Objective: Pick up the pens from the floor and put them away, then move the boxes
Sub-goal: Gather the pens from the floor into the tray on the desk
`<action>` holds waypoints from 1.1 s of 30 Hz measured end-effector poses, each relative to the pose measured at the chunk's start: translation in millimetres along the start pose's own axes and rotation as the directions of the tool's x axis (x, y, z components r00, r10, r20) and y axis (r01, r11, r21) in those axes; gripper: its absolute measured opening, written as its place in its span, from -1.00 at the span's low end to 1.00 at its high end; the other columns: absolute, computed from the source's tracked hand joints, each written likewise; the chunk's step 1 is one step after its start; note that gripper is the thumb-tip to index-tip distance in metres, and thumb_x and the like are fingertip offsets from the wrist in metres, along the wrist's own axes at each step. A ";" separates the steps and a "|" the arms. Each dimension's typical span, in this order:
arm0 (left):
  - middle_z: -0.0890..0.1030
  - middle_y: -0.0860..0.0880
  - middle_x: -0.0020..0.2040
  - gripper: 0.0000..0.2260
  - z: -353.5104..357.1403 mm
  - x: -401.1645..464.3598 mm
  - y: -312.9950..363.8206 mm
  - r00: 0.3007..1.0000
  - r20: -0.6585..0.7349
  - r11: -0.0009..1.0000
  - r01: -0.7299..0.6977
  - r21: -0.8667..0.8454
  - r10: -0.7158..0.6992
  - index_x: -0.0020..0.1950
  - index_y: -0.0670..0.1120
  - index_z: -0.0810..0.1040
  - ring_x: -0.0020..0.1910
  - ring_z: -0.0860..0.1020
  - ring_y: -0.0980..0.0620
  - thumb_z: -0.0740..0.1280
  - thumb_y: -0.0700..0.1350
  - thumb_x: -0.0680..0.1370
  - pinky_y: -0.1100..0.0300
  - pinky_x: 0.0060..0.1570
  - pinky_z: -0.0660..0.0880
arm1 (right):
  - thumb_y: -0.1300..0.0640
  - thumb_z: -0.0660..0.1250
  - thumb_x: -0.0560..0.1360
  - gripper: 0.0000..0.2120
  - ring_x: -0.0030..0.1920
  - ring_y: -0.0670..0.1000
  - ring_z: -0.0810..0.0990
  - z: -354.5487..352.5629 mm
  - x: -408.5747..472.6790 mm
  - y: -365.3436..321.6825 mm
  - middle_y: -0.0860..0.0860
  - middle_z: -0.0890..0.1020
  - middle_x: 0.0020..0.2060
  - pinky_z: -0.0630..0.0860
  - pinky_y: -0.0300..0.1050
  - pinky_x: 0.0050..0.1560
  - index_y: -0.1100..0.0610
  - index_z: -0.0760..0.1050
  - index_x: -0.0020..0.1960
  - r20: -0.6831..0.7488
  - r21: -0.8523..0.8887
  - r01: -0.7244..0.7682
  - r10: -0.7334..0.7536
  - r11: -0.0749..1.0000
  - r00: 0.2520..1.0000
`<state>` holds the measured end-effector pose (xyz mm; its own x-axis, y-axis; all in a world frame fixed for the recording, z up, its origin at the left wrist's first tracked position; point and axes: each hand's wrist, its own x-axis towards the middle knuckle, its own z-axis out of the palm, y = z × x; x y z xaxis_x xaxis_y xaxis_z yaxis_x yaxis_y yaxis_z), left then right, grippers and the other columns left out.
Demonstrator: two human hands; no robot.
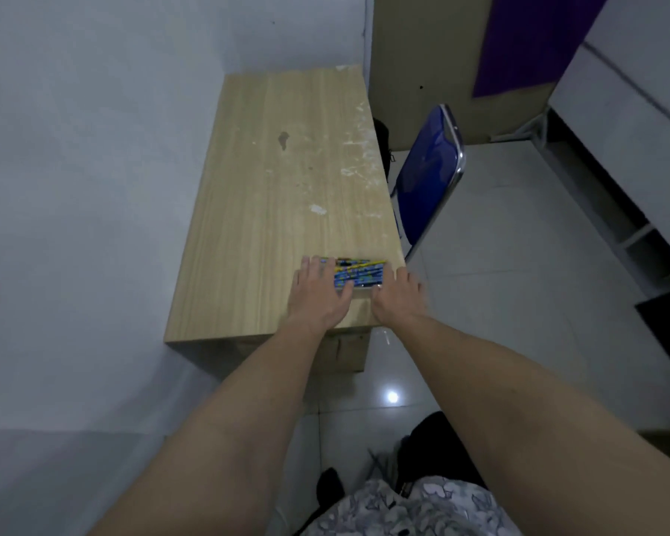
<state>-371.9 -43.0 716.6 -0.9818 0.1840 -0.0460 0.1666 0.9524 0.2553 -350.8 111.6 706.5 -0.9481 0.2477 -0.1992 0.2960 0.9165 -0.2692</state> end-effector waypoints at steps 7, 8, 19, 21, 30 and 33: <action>0.10 -0.15 0.58 -0.34 10.0 -62.3 15.5 0.992 0.121 0.999 0.034 0.012 -0.035 0.58 -0.06 0.12 0.57 -0.03 -0.13 0.04 0.27 0.58 -0.04 0.52 -0.01 | -0.02 0.08 0.60 -0.61 0.31 0.20 0.34 0.6 -64.5 8.8 0.16 0.41 0.29 0.26 0.14 0.30 0.11 0.30 0.37 -0.004 -0.009 0.003 -0.003 1.000 1.000; 0.10 -0.15 0.59 -0.34 13.2 -75.6 23.3 0.992 0.120 0.999 0.033 0.020 -0.035 0.58 -0.06 0.12 0.58 -0.03 -0.13 0.04 0.27 0.58 -0.04 0.52 -0.01 | -0.02 0.08 0.60 -0.61 0.32 0.20 0.33 1.4 -76.8 16.6 0.15 0.41 0.29 0.25 0.14 0.31 0.11 0.30 0.37 0.000 -0.012 0.007 -0.007 1.000 1.000; 0.09 -0.11 0.59 -0.34 66.8 -229.3 99.0 0.971 0.160 0.979 0.193 -0.069 -0.181 0.59 -0.06 0.11 0.58 -0.05 -0.10 0.03 0.28 0.59 -0.02 0.53 -0.03 | -0.04 0.04 0.63 -0.59 0.35 0.19 0.31 33.7 -202.7 126.1 0.18 0.38 0.35 0.26 0.12 0.31 0.15 0.31 0.38 0.138 -0.025 0.100 -0.095 0.995 0.986; 0.08 -0.11 0.60 -0.35 81.5 -265.9 114.7 0.959 0.196 0.972 0.222 -0.071 -0.205 0.59 -0.07 0.10 0.58 -0.06 -0.10 0.03 0.27 0.60 -0.02 0.53 -0.03 | -0.04 0.04 0.63 -0.60 0.33 0.19 0.32 48.6 -236.2 153.6 0.17 0.39 0.33 0.27 0.11 0.29 0.14 0.31 0.37 0.176 -0.037 0.101 -0.093 0.994 0.980; 0.09 -0.12 0.59 -0.35 128.1 -362.5 138.7 0.930 0.295 0.969 0.244 -0.042 -0.221 0.58 -0.09 0.12 0.58 -0.05 -0.11 0.04 0.24 0.59 -0.04 0.52 -0.02 | -0.02 0.03 0.62 -0.61 0.29 0.15 0.33 98.8 -337.2 221.0 0.12 0.40 0.30 0.25 0.08 0.27 0.11 0.30 0.39 0.277 -0.069 0.078 -0.056 0.995 0.959; 0.10 -0.13 0.59 -0.36 144.7 -378.8 134.0 0.928 0.312 0.974 0.224 -0.034 -0.203 0.58 -0.09 0.11 0.57 -0.03 -0.12 0.03 0.24 0.60 -0.01 0.53 -0.04 | -0.02 0.05 0.62 -0.58 0.28 0.16 0.34 120.5 -353.6 231.6 0.14 0.40 0.31 0.27 0.08 0.27 0.12 0.28 0.41 0.288 -0.063 0.050 -0.030 0.997 0.957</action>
<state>35.4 50.1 628.5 -0.9167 0.0534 -0.3960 -0.0610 0.9607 0.2708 67.0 198.4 601.0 -0.8829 0.1191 -0.4541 0.2403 0.9456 -0.2191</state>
